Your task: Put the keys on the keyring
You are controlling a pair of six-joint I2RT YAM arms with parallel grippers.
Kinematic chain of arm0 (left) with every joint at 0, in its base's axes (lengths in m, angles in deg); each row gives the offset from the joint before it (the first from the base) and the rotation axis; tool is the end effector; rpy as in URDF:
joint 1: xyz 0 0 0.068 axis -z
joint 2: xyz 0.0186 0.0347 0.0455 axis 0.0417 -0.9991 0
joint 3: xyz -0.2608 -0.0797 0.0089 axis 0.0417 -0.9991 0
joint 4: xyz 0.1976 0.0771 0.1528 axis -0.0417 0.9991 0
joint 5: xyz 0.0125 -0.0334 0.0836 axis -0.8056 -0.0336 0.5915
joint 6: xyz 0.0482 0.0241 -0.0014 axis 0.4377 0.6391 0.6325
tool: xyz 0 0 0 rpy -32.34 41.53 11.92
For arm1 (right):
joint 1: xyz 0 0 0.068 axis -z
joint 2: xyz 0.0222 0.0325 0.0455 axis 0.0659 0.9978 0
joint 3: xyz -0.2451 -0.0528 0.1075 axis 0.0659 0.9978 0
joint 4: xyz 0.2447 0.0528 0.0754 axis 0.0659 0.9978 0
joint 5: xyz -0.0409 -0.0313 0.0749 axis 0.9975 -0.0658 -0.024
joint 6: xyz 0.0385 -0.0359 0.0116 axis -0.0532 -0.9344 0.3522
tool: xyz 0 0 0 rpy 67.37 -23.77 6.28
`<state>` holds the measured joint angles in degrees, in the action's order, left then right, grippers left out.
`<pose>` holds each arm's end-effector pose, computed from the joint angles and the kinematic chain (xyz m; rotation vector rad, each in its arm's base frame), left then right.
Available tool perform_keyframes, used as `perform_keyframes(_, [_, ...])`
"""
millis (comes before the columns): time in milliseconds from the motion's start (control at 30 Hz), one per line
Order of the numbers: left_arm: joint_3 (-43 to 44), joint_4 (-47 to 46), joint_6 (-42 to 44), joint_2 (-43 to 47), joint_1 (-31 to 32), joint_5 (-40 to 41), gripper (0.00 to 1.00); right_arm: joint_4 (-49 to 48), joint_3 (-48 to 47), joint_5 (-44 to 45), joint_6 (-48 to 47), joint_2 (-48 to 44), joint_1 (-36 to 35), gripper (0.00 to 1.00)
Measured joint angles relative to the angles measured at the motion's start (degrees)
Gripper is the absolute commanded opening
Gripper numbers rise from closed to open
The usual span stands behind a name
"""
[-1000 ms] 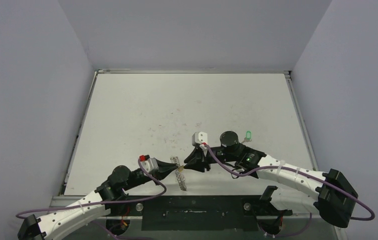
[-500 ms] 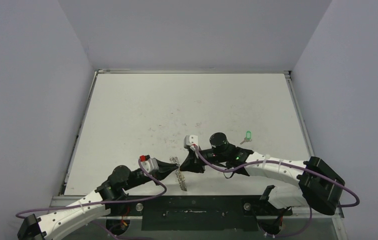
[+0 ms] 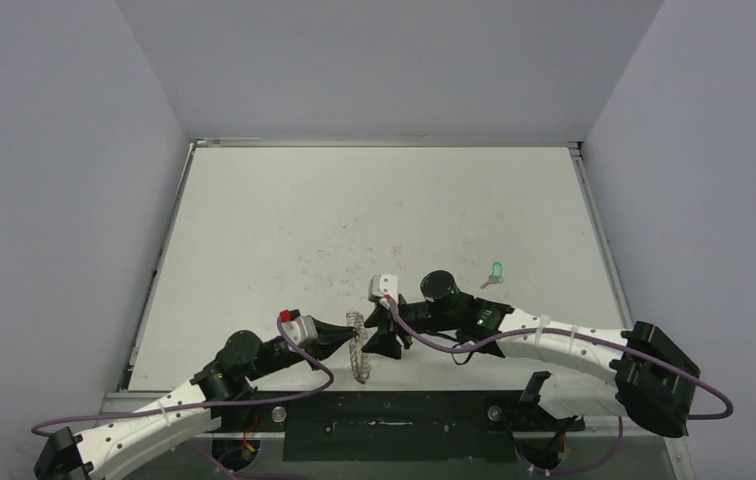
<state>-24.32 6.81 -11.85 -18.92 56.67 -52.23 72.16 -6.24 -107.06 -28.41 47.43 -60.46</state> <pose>0.0704 -0.1125 0.1884 0.8693 1.3304 -0.9714 0.1244 0.2289 0.2194 -1.4132 1.6039 1.2517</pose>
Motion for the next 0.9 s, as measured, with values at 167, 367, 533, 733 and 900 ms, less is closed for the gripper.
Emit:
perform_keyframes(167, [0.57,-0.35,-0.55,-1.44,0.0,2.05,0.0,3.87,0.22,6.4,-0.33,-8.92,0.94,0.78])
perform_keyframes(367, [6.38,0.22,-2.12,-12.0,0.0,6.56,0.0,4.83,3.52,18.36,1.7,-18.86,2.36,0.96])
perform_keyframes(533, [16.9,4.09,-6.29,-26.73,0.0,12.11,0.0,7.06,6.14,26.23,4.83,-22.03,3.1,1.0])
perform_keyframes(733, [29.73,8.83,-12.02,-44.61,-0.15,19.65,0.2,10.93,6.58,34.49,10.73,-24.33,3.61,1.0])
perform_keyframes(900, [33.44,11.82,-17.4,-54.38,-2.69,19.8,0.93,15.87,6.6,41.81,18.67,-25.75,4.24,1.0])
